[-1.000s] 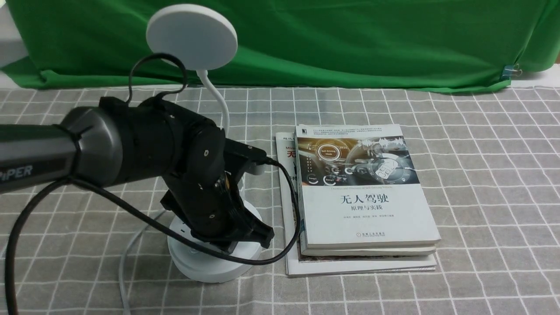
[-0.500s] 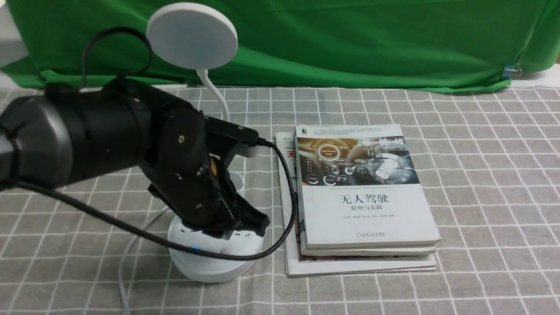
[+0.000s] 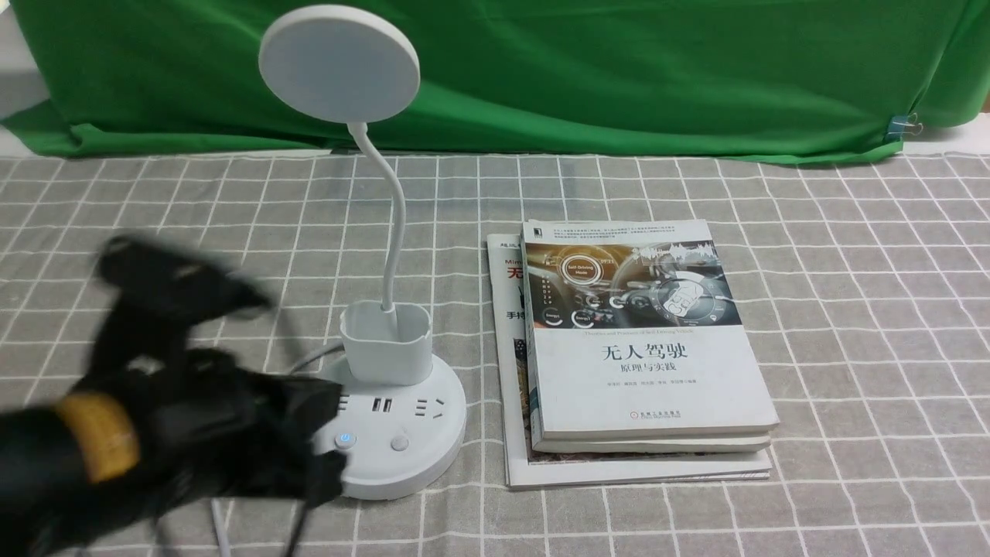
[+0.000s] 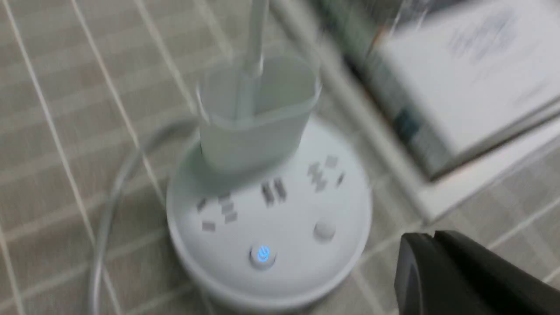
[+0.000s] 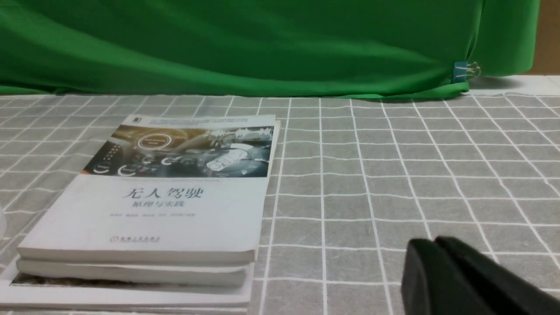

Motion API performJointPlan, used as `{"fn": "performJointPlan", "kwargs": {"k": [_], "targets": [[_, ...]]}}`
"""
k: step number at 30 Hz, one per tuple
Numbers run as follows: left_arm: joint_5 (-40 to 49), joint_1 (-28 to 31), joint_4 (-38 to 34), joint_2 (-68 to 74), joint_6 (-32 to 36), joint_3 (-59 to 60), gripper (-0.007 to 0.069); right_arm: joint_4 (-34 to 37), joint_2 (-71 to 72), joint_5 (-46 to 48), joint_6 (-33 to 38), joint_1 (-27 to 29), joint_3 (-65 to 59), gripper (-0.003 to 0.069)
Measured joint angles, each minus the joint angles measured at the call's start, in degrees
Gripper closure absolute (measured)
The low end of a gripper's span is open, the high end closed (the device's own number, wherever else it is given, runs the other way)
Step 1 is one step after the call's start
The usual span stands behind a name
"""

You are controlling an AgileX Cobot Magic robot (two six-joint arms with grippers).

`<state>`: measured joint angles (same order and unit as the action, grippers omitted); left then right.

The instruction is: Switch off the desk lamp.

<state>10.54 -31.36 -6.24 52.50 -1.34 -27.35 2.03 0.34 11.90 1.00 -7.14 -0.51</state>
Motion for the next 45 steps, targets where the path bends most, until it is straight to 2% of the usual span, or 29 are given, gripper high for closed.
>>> {"fn": "performJointPlan", "kwargs": {"k": [6, 13, 27, 32, 33, 34, 35, 39, 42, 44, 45], "targets": [[-10.2, 0.0, -0.2, -9.8, -0.1, 9.3, 0.0624, 0.0, 0.0, 0.0, 0.0, 0.0, 0.0, 0.0622], [-11.2, 0.0, 4.7, -11.1, 1.9, 11.8, 0.0624, 0.0, 0.0, 0.0, 0.0, 0.0, 0.0, 0.0622], [-14.3, 0.3, 8.1, -12.4, 7.6, 11.8, 0.0624, 0.0, 0.0, 0.0, 0.0, 0.0, 0.0, 0.0622], [-14.6, 6.5, 6.2, -21.0, 8.8, 14.2, 0.0624, 0.0, 0.0, 0.0, 0.0, 0.0, 0.0, 0.0622], [-15.1, 10.2, 4.3, -25.8, 9.6, 15.8, 0.0624, 0.0, 0.0, 0.0, 0.0, 0.0, 0.0, 0.0622], [-15.1, 10.6, 4.3, -25.8, 9.6, 16.0, 0.0624, 0.0, 0.0, 0.0, 0.0, 0.0, 0.0, 0.0622], [-15.2, 15.3, 2.0, -31.2, 10.7, 18.1, 0.0624, 0.0, 0.0, 0.0, 0.0, 0.0, 0.0, 0.0622], [-14.6, 25.1, -1.7, -40.5, 11.3, 23.2, 0.0624, 0.0, 0.0, 0.0, 0.0, 0.0, 0.0, 0.0622], [-12.7, 31.0, -2.5, -46.7, 11.6, 26.6, 0.0624, 0.0, 0.0, 0.0, 0.0, 0.0, 0.0, 0.0622], [-11.6, 32.7, -2.6, -48.4, 11.7, 27.4, 0.0624, 0.0, 0.0, 0.0, 0.0, 0.0, 0.0, 0.0622], [-7.4, 34.5, -3.0, -51.1, 11.8, 27.6, 0.0624, 0.0, 0.0, 0.0, 0.0, 0.0, 0.0, 0.0622]]}}
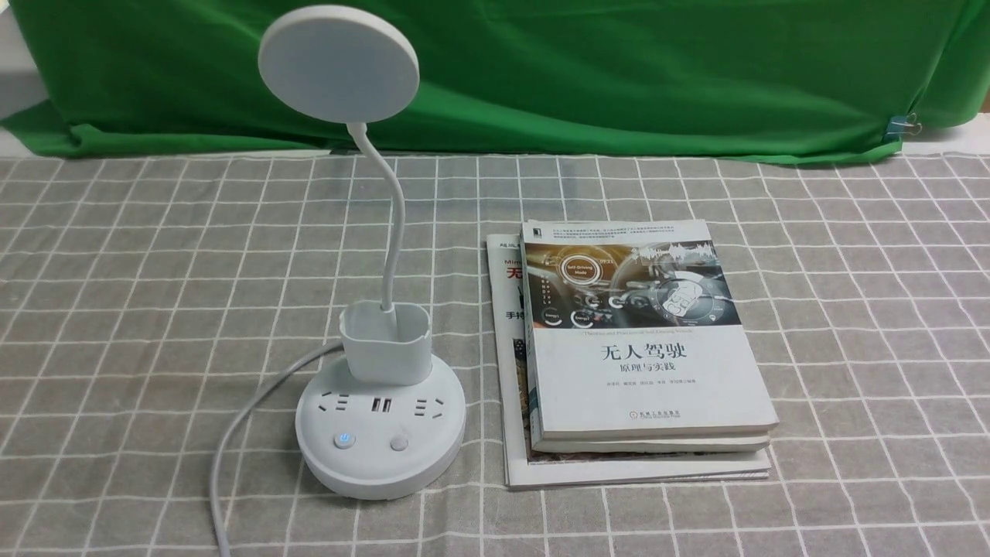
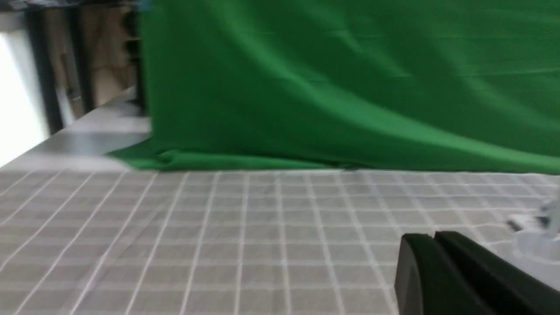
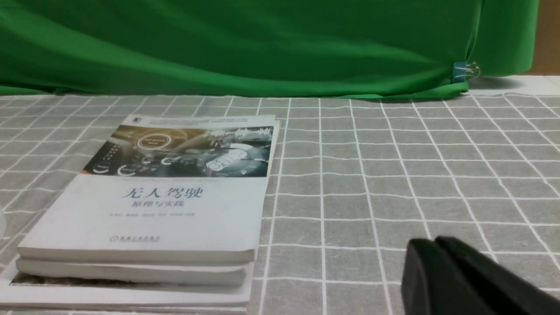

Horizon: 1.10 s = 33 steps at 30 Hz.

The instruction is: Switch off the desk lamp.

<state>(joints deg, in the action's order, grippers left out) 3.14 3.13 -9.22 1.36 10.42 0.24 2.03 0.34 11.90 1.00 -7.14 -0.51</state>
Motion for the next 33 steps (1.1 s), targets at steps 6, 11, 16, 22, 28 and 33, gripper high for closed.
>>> {"fn": "performJointPlan", "kwargs": {"k": [6, 11, 16, 22, 28, 33], "targets": [[10.1, 1.4, -0.2, -1.4, 0.1, 0.2, 0.0624, 0.0, 0.0, 0.0, 0.0, 0.0, 0.0, 0.0622], [10.6, 1.4, -0.2, -1.5, 0.1, 0.2, 0.0624, 0.0, 0.0, 0.0, 0.0, 0.0, 0.0, 0.0622], [10.6, 1.4, -0.2, -1.5, 0.1, 0.2, 0.0624, 0.0, 0.0, 0.0, 0.0, 0.0, 0.0, 0.0622], [10.6, 1.4, -0.2, -1.5, 0.1, 0.2, 0.0624, 0.0, 0.0, 0.0, 0.0, 0.0, 0.0, 0.0622], [10.6, 1.4, -0.2, -1.5, 0.1, 0.2, 0.0624, 0.0, 0.0, 0.0, 0.0, 0.0, 0.0, 0.0622], [10.6, 1.4, -0.2, -1.5, 0.1, 0.2, 0.0624, 0.0, 0.0, 0.0, 0.0, 0.0, 0.0, 0.0622]]}}
